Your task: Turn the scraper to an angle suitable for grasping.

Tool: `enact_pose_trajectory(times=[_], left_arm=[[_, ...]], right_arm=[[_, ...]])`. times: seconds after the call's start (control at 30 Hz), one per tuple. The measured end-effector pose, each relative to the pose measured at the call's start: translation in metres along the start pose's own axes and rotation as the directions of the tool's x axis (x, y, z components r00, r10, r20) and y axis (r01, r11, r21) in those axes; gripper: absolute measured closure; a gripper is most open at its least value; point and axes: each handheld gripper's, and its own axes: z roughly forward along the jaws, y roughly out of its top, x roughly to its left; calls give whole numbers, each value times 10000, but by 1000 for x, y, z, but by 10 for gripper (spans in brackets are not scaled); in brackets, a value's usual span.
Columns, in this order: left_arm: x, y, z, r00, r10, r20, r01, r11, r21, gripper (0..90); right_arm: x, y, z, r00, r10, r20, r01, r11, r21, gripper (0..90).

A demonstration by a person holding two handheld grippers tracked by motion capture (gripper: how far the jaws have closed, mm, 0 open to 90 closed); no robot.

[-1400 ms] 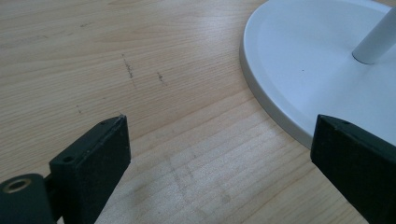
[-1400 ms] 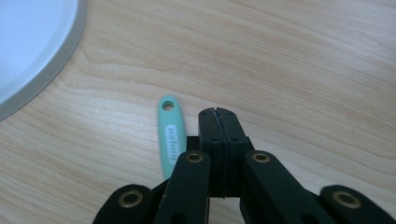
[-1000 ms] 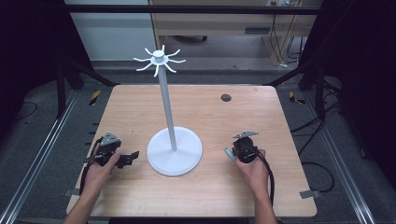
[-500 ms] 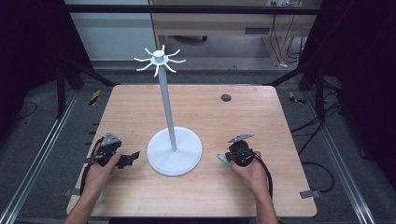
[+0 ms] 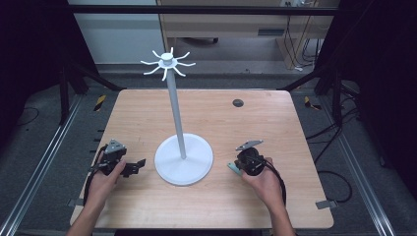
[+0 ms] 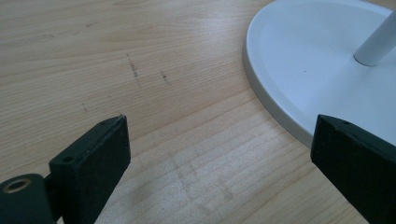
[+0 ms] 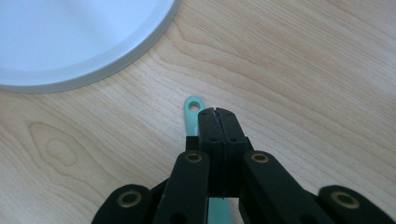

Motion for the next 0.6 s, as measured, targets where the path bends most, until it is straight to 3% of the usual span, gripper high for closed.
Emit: enact_pose_trajectory(times=[0.23,0.6], left_arm=[[1,0,0,10000,-35,12,35,10000,-14,45],[2,0,-1,9999,-107,31,108,9999,-56,45]], right_arm=[[3,14,-12,9981,-606,140,601,9975,368,900],[3,23,-14,9954,-942,156,917,9888,1174,900]])
